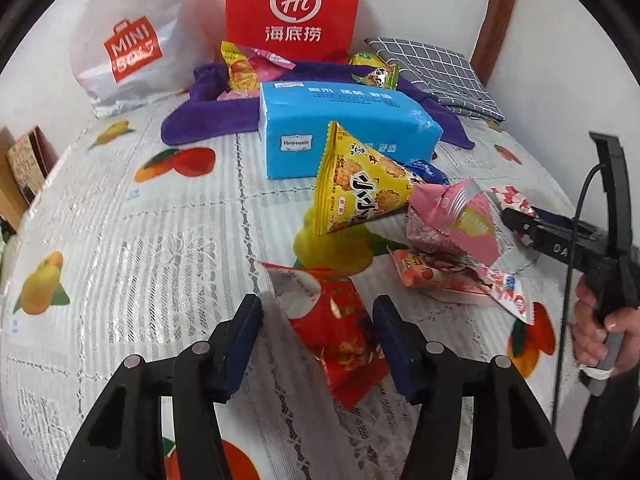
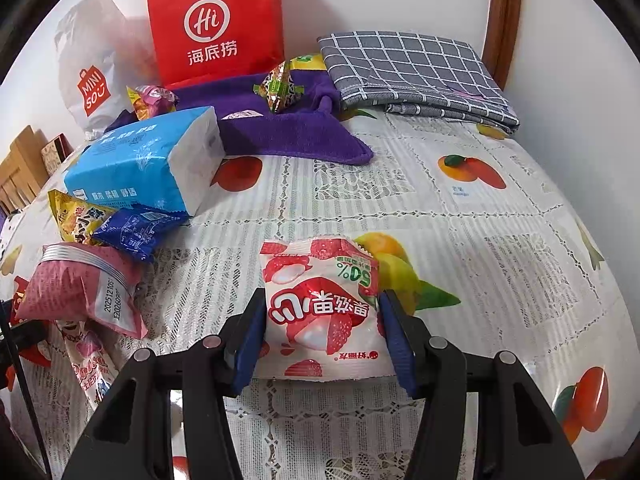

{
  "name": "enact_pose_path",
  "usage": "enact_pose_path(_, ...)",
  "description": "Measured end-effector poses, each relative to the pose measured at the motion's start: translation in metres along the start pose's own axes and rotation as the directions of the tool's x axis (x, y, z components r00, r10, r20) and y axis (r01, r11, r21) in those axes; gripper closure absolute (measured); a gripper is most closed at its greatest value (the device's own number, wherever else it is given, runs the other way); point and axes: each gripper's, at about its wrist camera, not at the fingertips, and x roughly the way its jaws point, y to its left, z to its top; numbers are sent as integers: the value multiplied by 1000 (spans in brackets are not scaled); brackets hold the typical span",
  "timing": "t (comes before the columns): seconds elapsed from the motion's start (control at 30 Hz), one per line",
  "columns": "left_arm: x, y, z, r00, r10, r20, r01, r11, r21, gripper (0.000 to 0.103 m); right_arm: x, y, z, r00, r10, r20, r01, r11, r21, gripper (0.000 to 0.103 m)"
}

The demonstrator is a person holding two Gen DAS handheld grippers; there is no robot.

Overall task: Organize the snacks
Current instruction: 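Grasp the red-white strawberry packet with the right tool while the left tool grasps the red packet, then carry the strawberry packet and red packet over the purple towel with both tools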

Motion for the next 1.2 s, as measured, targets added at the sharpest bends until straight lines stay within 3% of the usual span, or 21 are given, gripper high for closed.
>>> enact_pose_path(0.17, 2, -2, -2, 998, 59, 36, -60, 998, 21, 59, 0, 0, 0, 1000, 3, -1, -3, 1000, 3, 48)
enact_pose_path(0.3, -1, 8, -1, 998, 32, 44, -32, 999, -10, 67, 0, 1, 1, 1000, 2, -2, -2, 1000, 2, 48)
enact_pose_path(0.8, -9, 20, 6, 997, 11, 71, -6, 997, -77, 70, -2, 0, 0, 1000, 4, 7, -4, 1000, 0, 48)
enact_pose_path(1.0, -21, 33, 24, 995, 16, 98, -9, 997, -80, 70, -15, 2, 5, 999, 24, 32, -24, 1000, 11, 48)
enact_pose_path(1.2, -28, 42, 53, 992, 34, 123, -26, 998, -63, 69, -39, 17, 30, 995, 44, 89, -44, 999, 0, 48)
